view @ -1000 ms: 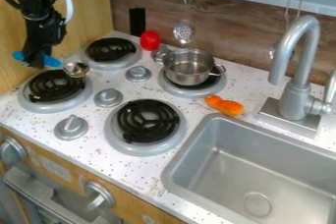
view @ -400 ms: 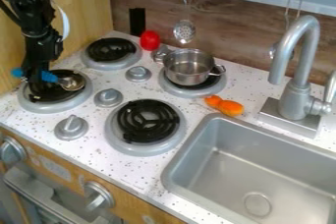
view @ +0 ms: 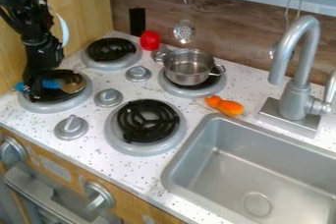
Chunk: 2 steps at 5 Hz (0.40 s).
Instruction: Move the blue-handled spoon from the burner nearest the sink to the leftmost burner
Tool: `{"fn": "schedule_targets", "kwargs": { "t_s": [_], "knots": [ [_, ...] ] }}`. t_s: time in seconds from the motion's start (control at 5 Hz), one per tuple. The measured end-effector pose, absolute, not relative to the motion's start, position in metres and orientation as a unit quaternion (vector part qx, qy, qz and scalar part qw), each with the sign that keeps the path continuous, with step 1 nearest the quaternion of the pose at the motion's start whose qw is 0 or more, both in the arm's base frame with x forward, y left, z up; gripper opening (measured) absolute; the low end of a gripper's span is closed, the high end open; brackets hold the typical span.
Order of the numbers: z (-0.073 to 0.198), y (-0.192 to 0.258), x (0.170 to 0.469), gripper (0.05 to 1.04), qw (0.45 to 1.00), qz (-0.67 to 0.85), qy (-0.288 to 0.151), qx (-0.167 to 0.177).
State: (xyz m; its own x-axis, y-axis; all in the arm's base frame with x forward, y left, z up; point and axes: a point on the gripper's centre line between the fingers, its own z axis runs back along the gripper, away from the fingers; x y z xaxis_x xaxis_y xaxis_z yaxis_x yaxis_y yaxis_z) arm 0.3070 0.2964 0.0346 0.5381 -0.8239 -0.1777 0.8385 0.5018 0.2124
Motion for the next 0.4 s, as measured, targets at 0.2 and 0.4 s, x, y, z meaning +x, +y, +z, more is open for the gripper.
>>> {"fn": "schedule_targets", "kwargs": {
  "t_s": [0.2, 0.4],
  "knots": [
    [0.0360, 0.2900, 0.3038, 0.995, 0.867, -0.480, 0.019, 0.131],
    [0.0387, 0.2884, 0.3062, 1.002, 0.861, -0.491, 0.011, 0.132]
  ]
}}
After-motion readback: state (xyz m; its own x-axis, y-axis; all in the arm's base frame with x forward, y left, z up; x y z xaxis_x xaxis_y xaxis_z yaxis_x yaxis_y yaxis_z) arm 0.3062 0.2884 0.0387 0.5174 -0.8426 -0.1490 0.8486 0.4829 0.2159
